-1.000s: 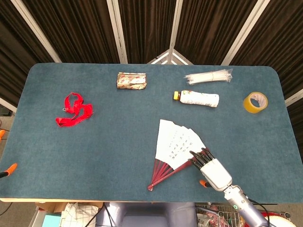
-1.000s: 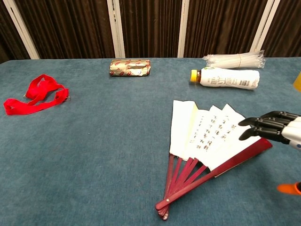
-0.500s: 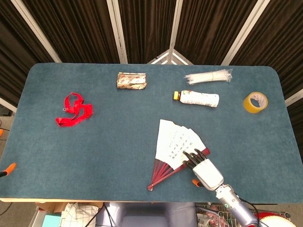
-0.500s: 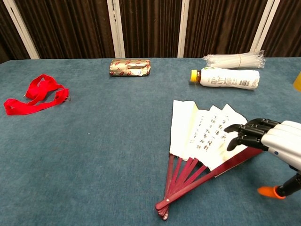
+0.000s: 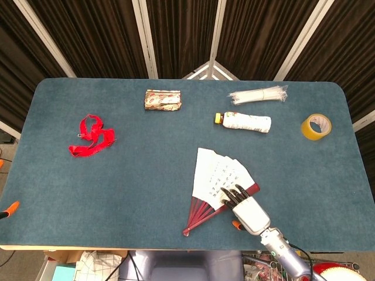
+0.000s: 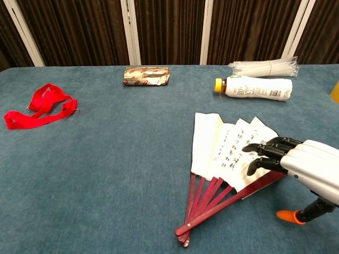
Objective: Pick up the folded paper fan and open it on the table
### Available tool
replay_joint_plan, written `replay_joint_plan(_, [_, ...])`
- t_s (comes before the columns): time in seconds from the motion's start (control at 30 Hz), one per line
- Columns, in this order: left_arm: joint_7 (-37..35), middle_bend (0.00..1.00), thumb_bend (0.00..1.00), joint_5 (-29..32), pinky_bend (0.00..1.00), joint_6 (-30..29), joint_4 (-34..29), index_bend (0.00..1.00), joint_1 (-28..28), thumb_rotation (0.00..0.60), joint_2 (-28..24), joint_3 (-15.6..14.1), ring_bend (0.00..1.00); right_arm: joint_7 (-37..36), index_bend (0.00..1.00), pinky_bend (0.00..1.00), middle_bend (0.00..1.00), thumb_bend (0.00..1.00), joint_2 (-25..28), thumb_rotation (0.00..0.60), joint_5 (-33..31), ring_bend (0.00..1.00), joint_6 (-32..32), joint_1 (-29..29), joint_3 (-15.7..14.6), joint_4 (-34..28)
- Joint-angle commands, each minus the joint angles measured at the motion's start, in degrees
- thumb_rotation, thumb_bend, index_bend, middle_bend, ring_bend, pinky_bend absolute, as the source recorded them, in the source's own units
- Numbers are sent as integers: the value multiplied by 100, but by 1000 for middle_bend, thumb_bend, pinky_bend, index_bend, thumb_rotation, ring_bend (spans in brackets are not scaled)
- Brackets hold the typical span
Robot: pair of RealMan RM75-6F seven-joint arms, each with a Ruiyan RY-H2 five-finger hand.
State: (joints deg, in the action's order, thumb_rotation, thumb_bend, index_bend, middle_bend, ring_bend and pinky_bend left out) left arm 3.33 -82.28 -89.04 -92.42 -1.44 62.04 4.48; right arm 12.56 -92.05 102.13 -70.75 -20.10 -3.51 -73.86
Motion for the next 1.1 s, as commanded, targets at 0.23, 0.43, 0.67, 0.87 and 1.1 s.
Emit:
replay_joint_plan(0.23, [-21,0,167,28,95,21,9,0,-4,600,-4,10,0,192,332,138,114,213,-205,600,-58,187,9,-22,11,80])
replay_joint_plan(0.43, [-18,0,167,28,95,25,13,0,-7,600,-5,11,0,314,342,143,114,222,-390,600,-136,187,-34,-22,78,102])
replay_joint_plan(0.67, [-19,0,167,55,95,42,23,0,-13,600,0,21,0,402,371,148,114,263,-584,600,-174,187,-134,-5,113,146])
replay_joint_plan(0.87, [-8,0,167,61,95,48,26,0,-18,600,6,25,0,415,372,148,114,262,-680,600,-259,187,-68,-23,106,183])
replay_joint_plan(1.1, [7,0,167,68,95,63,25,0,-26,600,11,26,0,453,407,148,114,267,-795,600,-300,187,-105,-20,114,188])
